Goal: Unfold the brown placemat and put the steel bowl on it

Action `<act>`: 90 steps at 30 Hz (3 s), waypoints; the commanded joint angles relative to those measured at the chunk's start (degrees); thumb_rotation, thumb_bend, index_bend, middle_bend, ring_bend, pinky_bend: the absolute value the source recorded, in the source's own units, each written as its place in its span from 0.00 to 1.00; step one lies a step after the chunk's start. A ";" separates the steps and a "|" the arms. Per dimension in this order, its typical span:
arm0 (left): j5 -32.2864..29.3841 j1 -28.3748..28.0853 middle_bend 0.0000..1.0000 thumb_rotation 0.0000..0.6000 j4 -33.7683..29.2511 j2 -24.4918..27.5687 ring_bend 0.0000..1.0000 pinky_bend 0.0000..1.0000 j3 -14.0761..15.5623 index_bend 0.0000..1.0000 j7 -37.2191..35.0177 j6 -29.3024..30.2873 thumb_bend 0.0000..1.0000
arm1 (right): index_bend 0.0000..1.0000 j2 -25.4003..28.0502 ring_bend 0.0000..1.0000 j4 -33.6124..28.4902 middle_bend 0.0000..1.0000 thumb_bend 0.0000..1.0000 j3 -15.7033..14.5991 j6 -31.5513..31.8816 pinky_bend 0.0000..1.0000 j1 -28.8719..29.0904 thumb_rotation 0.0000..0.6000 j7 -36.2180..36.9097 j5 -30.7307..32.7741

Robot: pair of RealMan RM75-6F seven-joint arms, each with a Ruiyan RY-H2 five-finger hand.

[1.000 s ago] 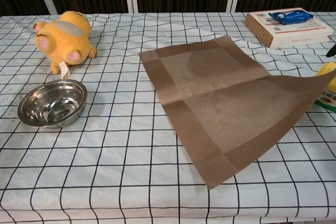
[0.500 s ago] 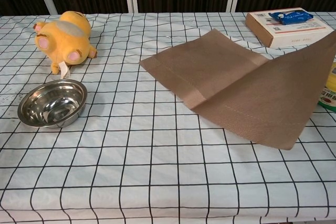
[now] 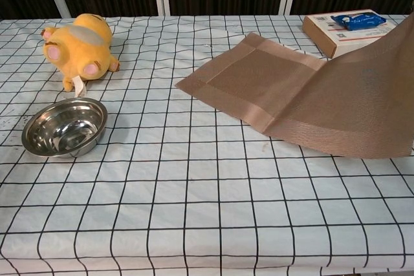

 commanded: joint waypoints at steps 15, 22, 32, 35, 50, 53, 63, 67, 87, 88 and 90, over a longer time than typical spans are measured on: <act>0.23 -0.10 0.00 1.00 -1.25 -0.17 0.00 0.07 0.50 0.00 1.74 -0.07 0.02 | 0.00 5.51 0.06 -9.79 0.00 0.09 -3.72 8.95 0.21 -8.58 1.00 4.58 -7.97; 1.36 -0.86 0.01 1.00 -3.31 0.11 0.00 0.07 0.71 0.00 5.46 -0.05 0.02 | 0.00 10.80 0.04 -17.09 0.00 0.06 -7.94 18.46 0.20 -18.04 1.00 10.91 -19.39; 0.04 -5.15 0.01 1.00 -7.85 1.07 0.00 0.07 -1.53 0.00 13.77 -3.18 0.02 | 0.00 14.26 0.00 -21.27 0.00 0.02 -11.70 28.62 0.19 -27.65 1.00 16.54 -27.91; -0.89 -7.17 0.01 1.00 -9.49 1.18 0.00 0.07 -2.60 0.00 16.54 -4.84 0.02 | 0.00 13.62 0.01 -20.22 0.00 0.03 -12.47 31.57 0.19 -29.75 1.00 17.69 -30.27; -15.26 -26.42 0.07 1.00 -6.38 -8.40 0.01 0.09 -10.58 0.09 39.18 -15.50 0.05 | 0.00 8.64 0.01 -9.71 0.00 0.06 -12.39 31.30 0.19 -31.92 1.00 23.43 -34.08; -19.43 -30.75 0.08 1.00 -2.85 -12.03 0.01 0.10 -11.33 0.13 43.78 -16.32 0.05 | 0.00 8.83 0.01 -9.60 0.00 0.06 -12.10 30.21 0.19 -32.10 1.00 25.00 -34.17; -30.07 -40.70 0.09 1.00 10.31 -22.06 0.01 0.10 -10.74 0.10 53.31 -17.93 0.05 | 0.00 9.13 0.01 -9.38 0.00 0.06 -11.29 27.88 0.19 -32.40 1.00 27.80 -34.66; -33.98 -44.04 0.09 1.00 14.86 -25.61 0.01 0.10 -10.64 0.10 56.15 -18.62 0.05 | 0.00 9.38 0.01 -9.37 0.00 0.06 -10.88 27.22 0.19 -32.57 1.00 29.01 -34.59; -41.73 -54.42 0.11 1.00 39.25 -40.86 0.02 0.10 -9.52 0.12 59.08 -23.31 0.10 | 0.00 9.70 0.01 -9.40 0.00 0.09 -9.53 25.71 0.19 -33.48 1.00 31.49 -35.12; -41.75 -54.78 0.11 1.00 40.40 -41.47 0.03 0.10 -9.63 0.12 58.93 -23.51 0.10 | 0.00 9.71 0.01 -9.41 0.00 0.09 -9.48 25.60 0.19 -33.50 1.00 31.59 -35.12; -41.74 -55.43 0.11 1.00 42.52 -42.63 0.03 0.10 -9.85 0.12 58.58 -24.01 0.10 | 0.00 9.73 0.01 -9.42 0.00 0.09 -9.37 25.40 0.19 -33.54 1.00 31.80 -35.12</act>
